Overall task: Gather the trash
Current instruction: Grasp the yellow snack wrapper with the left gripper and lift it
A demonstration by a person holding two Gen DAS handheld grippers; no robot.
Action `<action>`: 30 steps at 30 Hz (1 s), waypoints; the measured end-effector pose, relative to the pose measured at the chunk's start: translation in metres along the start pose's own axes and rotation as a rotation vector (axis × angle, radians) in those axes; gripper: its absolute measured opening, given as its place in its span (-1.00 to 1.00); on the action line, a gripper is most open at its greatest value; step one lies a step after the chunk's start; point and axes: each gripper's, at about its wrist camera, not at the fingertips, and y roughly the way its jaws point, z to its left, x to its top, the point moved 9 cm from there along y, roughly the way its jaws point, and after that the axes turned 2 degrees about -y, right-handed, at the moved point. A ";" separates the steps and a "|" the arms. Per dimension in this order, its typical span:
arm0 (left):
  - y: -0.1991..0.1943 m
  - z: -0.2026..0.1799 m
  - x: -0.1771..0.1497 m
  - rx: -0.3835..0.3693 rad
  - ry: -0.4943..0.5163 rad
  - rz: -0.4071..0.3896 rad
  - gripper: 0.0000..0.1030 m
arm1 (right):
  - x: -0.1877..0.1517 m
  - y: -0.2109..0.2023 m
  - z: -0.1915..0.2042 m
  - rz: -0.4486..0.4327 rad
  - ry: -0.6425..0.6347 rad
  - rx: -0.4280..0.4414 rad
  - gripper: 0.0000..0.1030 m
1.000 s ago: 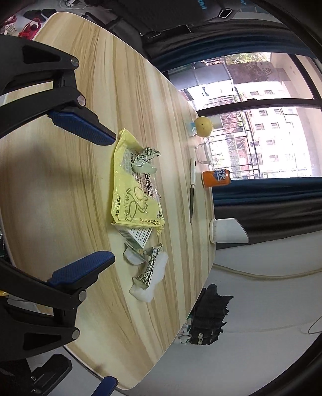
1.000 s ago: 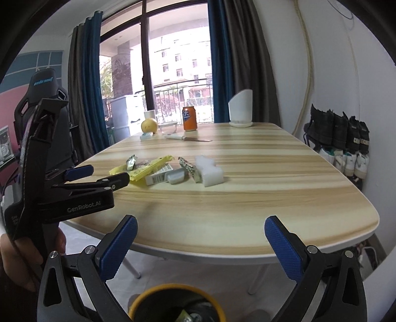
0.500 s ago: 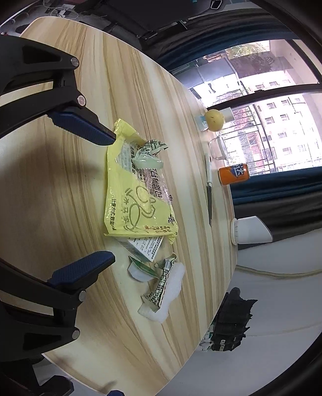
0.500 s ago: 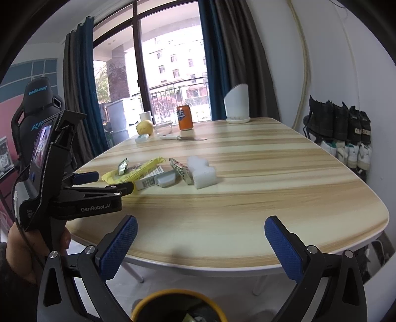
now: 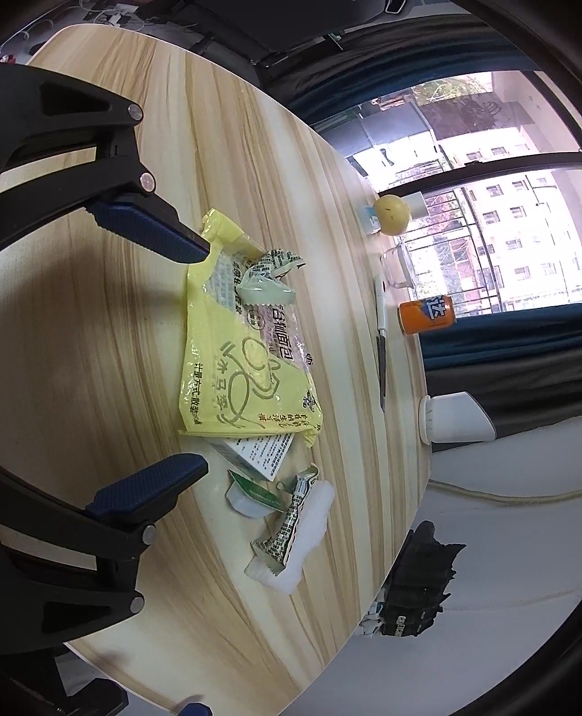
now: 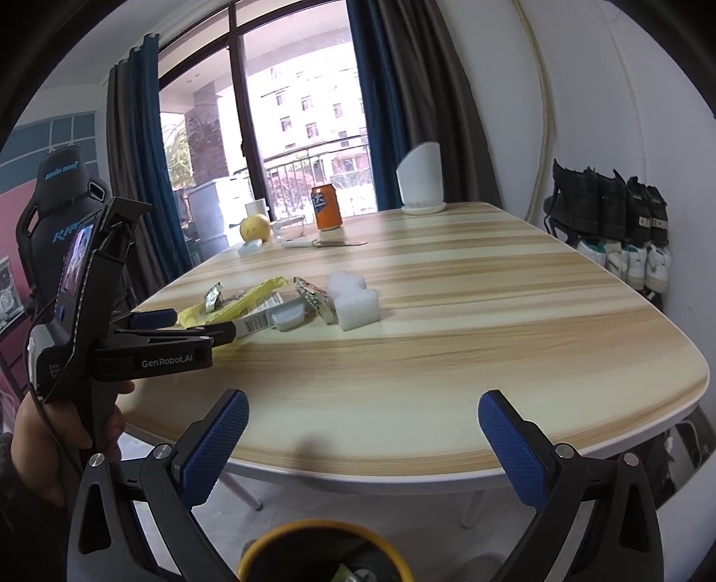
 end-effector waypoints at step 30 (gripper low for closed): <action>-0.028 0.004 0.016 -0.082 -0.046 -0.109 -0.97 | 0.000 0.002 -0.006 -0.003 0.001 -0.022 1.00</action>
